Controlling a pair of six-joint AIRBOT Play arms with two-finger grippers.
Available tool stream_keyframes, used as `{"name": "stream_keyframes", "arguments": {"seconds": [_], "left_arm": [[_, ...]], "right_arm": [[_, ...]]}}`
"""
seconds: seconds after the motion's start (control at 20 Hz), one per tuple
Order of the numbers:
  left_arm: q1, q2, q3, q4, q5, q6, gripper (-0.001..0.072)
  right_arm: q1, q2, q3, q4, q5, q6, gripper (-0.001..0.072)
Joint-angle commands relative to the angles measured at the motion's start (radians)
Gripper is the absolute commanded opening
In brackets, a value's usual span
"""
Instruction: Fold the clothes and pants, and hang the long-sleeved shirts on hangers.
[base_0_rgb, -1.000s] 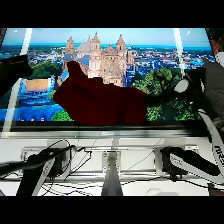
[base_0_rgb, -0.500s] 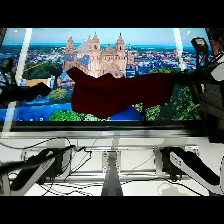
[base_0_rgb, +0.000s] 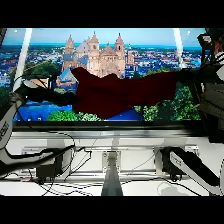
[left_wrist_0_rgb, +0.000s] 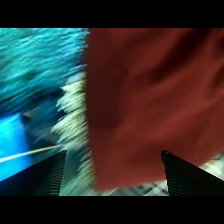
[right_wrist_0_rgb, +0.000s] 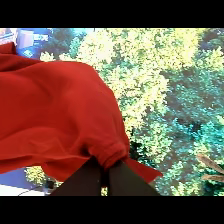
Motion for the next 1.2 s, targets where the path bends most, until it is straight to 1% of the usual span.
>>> {"name": "stream_keyframes", "arguments": {"seconds": [0.0,0.05,0.1,0.2,0.3,0.35,0.4,0.45,0.5,0.65,0.8,0.95,1.05,1.15], "left_arm": [[-0.044,-0.078,-0.002,0.002,0.075,0.086,0.0620],[-0.053,-0.078,-0.002,0.001,0.060,0.107,0.0511],[-0.063,-0.078,-0.002,-0.003,0.027,0.141,0.0472],[-0.079,-0.078,-0.002,-0.010,-0.102,0.233,0.0472],[-0.083,-0.078,-0.001,-0.011,-0.226,0.288,0.0457],[-0.083,-0.078,-0.001,-0.016,-0.254,0.290,0.0316],[-0.083,-0.078,-0.001,-0.026,-0.268,0.291,0.0130],[-0.083,-0.077,0.002,-0.039,-0.268,0.298,0.0032],[-0.083,-0.077,0.012,-0.049,-0.268,0.306,0.0016],[-0.079,-0.069,0.110,-0.075,-0.268,0.298,0.0016],[-0.078,-0.014,0.306,-0.090,-0.269,0.240,0.0015],[-0.058,0.093,0.543,-0.091,-0.264,0.236,0.0016],[-0.029,0.181,0.671,-0.093,-0.223,0.216,0.0016],[0.017,0.294,0.759,-0.093,-0.126,0.210,0.0016]], "right_arm": [[-0.001,0.001,0.001,0.008,-0.003,0.000,0.0016],[-0.001,0.001,0.001,0.008,-0.003,0.000,0.0016],[-0.001,0.001,0.001,0.008,-0.004,0.000,0.0016],[-0.001,0.001,0.001,0.008,-0.004,0.000,0.0015],[-0.001,0.001,0.001,0.008,-0.005,0.000,0.0016],[-0.001,0.001,0.001,0.008,-0.006,0.000,0.0016],[-0.001,0.001,0.001,0.010,-0.010,0.000,0.0016],[-0.001,0.001,0.001,0.013,-0.020,0.000,0.0016],[-0.001,0.001,0.001,0.016,-0.034,0.000,0.0016],[-0.001,0.002,0.002,0.033,-0.093,-0.001,0.0016],[-0.001,0.003,0.027,0.045,-0.126,-0.001,0.0016],[-0.001,0.007,0.118,0.048,-0.130,-0.002,0.0015],[-0.001,0.024,0.199,0.050,-0.140,-0.005,0.0015],[-0.001,0.055,0.283,0.057,-0.159,-0.005,0.0015]]}}
